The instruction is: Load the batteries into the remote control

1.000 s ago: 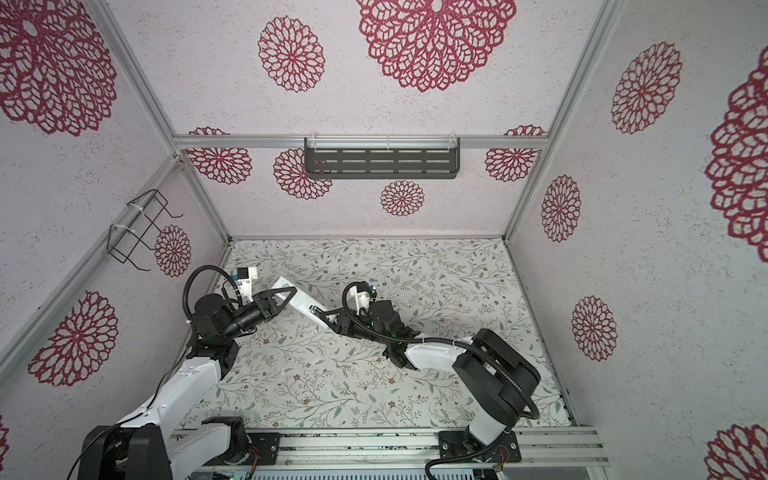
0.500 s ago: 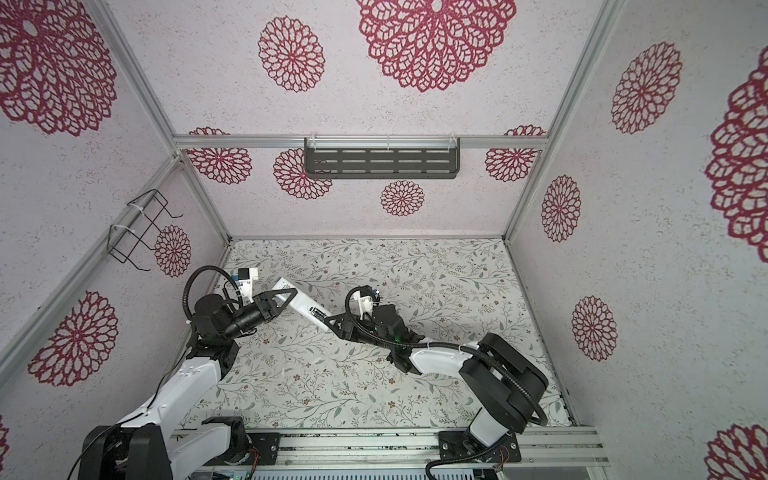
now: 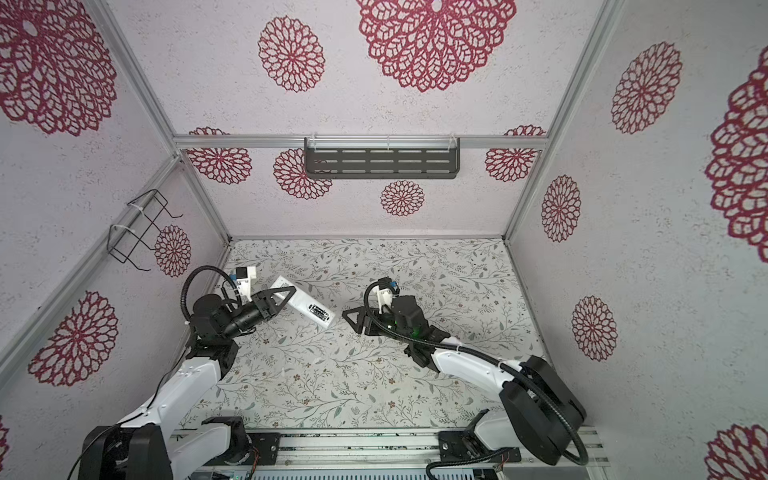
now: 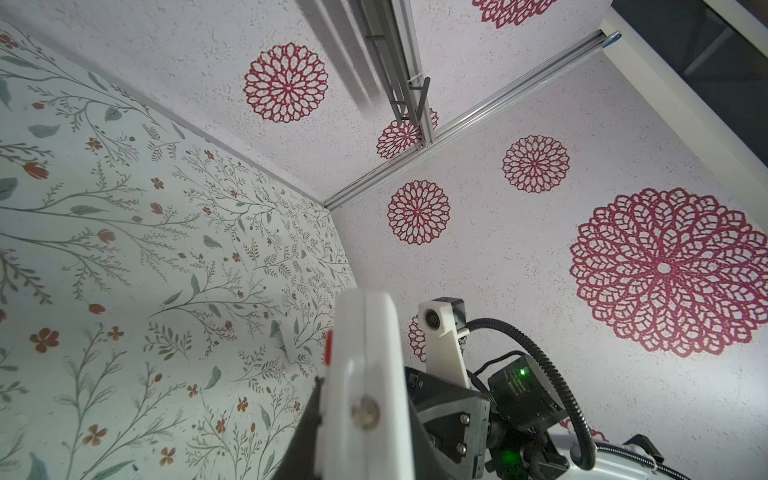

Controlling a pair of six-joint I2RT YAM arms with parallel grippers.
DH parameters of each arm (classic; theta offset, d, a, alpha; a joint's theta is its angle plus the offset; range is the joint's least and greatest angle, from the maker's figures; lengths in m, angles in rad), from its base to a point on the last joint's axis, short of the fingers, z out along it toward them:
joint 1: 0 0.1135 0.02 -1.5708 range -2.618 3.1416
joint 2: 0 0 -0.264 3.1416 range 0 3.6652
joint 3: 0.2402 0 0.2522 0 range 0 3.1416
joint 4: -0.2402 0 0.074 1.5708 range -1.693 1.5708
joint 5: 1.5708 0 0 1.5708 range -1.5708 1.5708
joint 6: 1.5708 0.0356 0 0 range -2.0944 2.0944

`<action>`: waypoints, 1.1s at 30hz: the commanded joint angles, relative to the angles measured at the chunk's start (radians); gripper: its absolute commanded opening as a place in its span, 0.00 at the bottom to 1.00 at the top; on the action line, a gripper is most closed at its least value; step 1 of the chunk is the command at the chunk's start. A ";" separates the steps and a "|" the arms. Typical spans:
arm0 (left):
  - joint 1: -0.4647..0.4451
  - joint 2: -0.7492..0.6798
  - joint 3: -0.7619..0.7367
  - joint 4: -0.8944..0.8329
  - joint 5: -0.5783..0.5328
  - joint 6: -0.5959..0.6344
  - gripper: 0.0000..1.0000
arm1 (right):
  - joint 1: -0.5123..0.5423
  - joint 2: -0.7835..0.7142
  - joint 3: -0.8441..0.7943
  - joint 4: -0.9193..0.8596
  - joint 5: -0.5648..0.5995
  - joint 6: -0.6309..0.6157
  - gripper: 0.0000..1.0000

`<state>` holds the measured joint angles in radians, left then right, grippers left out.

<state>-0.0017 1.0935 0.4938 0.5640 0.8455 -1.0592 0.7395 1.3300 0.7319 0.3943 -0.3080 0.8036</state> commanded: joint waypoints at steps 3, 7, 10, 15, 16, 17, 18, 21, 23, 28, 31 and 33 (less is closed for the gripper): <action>0.000 -0.001 0.003 0.050 0.003 -0.015 0.00 | -0.078 -0.059 0.093 -0.336 0.109 -0.208 0.79; -0.012 -0.008 0.004 0.045 0.012 -0.021 0.00 | -0.126 -0.011 0.159 -0.532 0.240 -0.311 0.82; -0.014 -0.022 0.016 0.018 0.056 -0.028 0.00 | -0.145 0.053 0.203 -0.620 0.294 -0.346 0.81; -0.069 -0.029 0.092 -0.101 0.179 0.001 0.00 | -0.146 0.052 0.201 -0.587 0.278 -0.386 0.81; -0.085 -0.034 0.117 -0.158 0.199 0.037 0.00 | -0.145 0.048 0.203 -0.584 0.273 -0.403 0.81; -0.103 -0.042 0.139 -0.231 0.205 0.089 0.00 | -0.146 0.046 0.206 -0.587 0.270 -0.418 0.82; -0.118 -0.051 0.158 -0.295 0.207 0.139 0.00 | -0.147 0.046 0.208 -0.589 0.265 -0.430 0.82; -0.161 -0.054 0.232 -0.509 0.244 0.289 0.00 | -0.147 0.041 0.210 -0.577 0.180 -0.476 0.82; -0.190 -0.048 0.272 -0.612 0.270 0.372 0.00 | -0.145 0.015 0.189 -0.528 0.037 -0.525 0.82; -0.247 -0.032 0.325 -0.757 0.293 0.498 0.00 | -0.143 -0.094 0.123 -0.391 -0.289 -0.561 0.84; -0.264 -0.020 0.342 -0.796 0.294 0.530 0.00 | -0.124 -0.145 0.117 -0.369 -0.383 -0.565 0.86; -0.272 -0.016 0.341 -0.796 0.286 0.532 0.00 | -0.097 -0.157 0.127 -0.387 -0.405 -0.582 0.87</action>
<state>-0.2626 1.0706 0.8131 -0.1669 1.1130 -0.6022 0.6182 1.2022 0.8413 -0.0425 -0.5678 0.2699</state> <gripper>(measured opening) 0.208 0.869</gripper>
